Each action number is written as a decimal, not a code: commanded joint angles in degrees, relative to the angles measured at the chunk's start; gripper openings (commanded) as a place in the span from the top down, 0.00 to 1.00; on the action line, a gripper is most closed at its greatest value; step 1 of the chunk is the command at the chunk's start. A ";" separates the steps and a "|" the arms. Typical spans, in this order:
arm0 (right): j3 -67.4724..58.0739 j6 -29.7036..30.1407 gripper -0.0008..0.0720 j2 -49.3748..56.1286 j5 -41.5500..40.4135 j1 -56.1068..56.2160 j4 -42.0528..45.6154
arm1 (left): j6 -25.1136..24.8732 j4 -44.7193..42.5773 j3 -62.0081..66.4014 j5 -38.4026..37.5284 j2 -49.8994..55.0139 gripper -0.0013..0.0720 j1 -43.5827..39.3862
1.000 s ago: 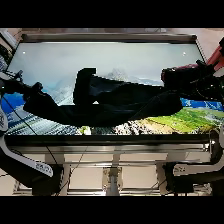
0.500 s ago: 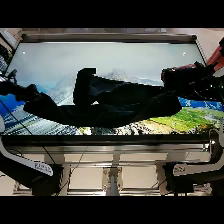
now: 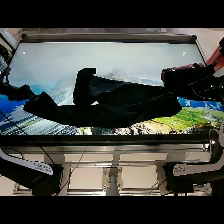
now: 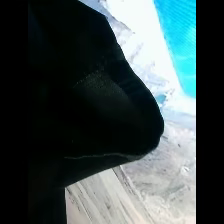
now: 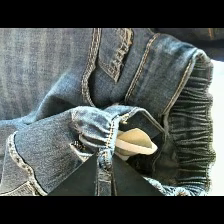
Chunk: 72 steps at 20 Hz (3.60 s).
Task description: Fold the clothes and pants, and hang the long-sleeved shirts on hangers.
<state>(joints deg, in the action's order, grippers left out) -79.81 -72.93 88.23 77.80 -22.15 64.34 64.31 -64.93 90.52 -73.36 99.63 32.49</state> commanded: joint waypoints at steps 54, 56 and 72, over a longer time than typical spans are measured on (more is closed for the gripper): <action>-35.19 3.52 0.94 -12.83 1.57 -15.34 -9.62 | 8.37 -4.57 3.21 13.29 -33.94 0.95 21.22; -34.60 3.39 0.94 -12.81 5.44 -15.34 -7.04 | 8.37 -4.39 3.15 11.47 -33.94 0.95 21.16; 10.29 6.49 0.94 -28.17 1.90 -28.11 7.89 | -5.25 -7.39 -24.41 4.22 -35.80 0.95 18.69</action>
<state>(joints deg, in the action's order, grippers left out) -74.65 -67.61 62.59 79.85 -48.01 70.54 61.23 -70.46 71.57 -70.67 64.05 51.22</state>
